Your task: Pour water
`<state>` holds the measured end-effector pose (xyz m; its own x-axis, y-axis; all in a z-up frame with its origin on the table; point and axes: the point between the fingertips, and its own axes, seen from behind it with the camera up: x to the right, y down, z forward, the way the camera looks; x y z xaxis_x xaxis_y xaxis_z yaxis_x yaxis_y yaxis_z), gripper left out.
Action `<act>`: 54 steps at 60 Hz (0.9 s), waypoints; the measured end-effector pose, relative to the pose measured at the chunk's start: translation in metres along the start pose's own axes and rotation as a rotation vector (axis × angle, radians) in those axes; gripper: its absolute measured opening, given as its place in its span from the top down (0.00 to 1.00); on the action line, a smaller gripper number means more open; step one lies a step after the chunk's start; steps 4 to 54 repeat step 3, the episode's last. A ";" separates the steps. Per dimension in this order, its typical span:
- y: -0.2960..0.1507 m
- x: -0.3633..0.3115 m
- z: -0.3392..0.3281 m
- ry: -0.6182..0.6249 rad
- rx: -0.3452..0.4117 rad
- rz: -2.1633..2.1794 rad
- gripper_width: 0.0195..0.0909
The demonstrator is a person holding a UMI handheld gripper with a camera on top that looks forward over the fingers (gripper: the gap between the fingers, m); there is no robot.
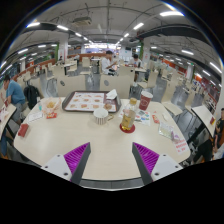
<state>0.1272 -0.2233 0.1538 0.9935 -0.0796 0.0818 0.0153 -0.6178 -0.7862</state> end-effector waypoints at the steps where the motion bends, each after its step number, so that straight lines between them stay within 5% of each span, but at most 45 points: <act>1: 0.000 0.000 -0.001 0.000 0.002 0.004 0.08; 54: 0.000 -0.001 -0.003 0.000 0.001 0.010 0.08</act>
